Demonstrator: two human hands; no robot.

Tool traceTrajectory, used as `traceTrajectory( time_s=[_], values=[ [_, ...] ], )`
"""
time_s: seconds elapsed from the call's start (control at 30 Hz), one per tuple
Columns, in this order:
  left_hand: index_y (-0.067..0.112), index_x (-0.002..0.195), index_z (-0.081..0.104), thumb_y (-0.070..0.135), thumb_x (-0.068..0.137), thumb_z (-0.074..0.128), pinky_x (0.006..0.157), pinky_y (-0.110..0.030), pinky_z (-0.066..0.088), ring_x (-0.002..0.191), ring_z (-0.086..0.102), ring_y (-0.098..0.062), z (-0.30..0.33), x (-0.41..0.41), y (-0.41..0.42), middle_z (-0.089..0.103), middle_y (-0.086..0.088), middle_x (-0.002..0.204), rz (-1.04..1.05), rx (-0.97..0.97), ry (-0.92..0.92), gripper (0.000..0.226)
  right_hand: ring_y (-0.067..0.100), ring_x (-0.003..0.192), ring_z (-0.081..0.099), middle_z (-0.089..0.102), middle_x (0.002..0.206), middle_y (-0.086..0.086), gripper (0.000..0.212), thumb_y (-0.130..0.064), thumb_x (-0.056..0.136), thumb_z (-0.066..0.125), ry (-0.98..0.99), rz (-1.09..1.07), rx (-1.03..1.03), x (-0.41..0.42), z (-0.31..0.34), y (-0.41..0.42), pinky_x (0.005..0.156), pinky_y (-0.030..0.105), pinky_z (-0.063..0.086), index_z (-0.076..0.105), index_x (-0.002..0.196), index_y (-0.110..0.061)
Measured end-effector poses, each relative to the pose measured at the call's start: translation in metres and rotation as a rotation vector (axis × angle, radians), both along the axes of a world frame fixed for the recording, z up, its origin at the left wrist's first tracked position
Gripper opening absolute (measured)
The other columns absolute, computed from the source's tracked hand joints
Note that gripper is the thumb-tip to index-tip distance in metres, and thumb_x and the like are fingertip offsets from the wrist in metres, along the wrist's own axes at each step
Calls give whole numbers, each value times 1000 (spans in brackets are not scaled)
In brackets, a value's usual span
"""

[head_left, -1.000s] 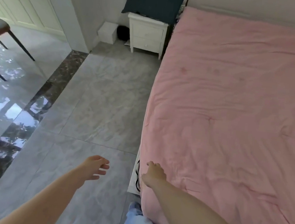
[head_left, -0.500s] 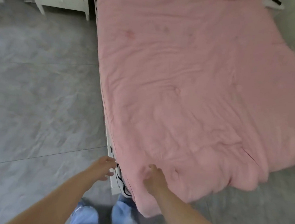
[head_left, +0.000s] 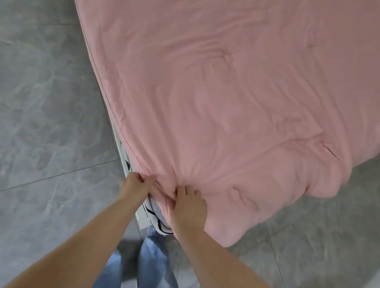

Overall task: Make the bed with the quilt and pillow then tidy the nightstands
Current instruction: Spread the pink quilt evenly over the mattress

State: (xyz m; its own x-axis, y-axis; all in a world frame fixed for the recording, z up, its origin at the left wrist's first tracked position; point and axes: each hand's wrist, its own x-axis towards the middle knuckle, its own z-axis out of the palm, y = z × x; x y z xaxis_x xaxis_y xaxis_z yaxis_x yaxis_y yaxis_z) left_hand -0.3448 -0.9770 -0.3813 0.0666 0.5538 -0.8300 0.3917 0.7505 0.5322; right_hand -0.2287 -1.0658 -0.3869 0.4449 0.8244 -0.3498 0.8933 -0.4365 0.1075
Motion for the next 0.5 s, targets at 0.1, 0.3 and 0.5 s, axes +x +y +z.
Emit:
traceTrajectory(
  time_s=[0.1,0.3,0.5],
  values=[
    [3,86,47,21,96,50,84,-35,36,100,48,-31,-2,-3,-5,47,-10,106,-33,232,87,21,22,59,58,61,65,-4,20,-25,60,81,72,45,67,-14,4,4,48,26,40,62,65,-22],
    [19,84,38,47,89,34,80,-61,52,81,57,-32,4,-59,-31,52,-8,77,278,267,70,29,34,75,55,62,80,14,19,-15,89,48,504,29,189,-70,32,-5,65,38,40,59,76,-7],
    [12,91,46,35,94,46,78,-52,57,79,59,-28,5,-60,-26,56,-11,85,410,267,81,24,36,86,55,62,87,18,27,-23,94,47,622,54,114,-60,44,10,74,42,46,59,80,-5]
  ],
)
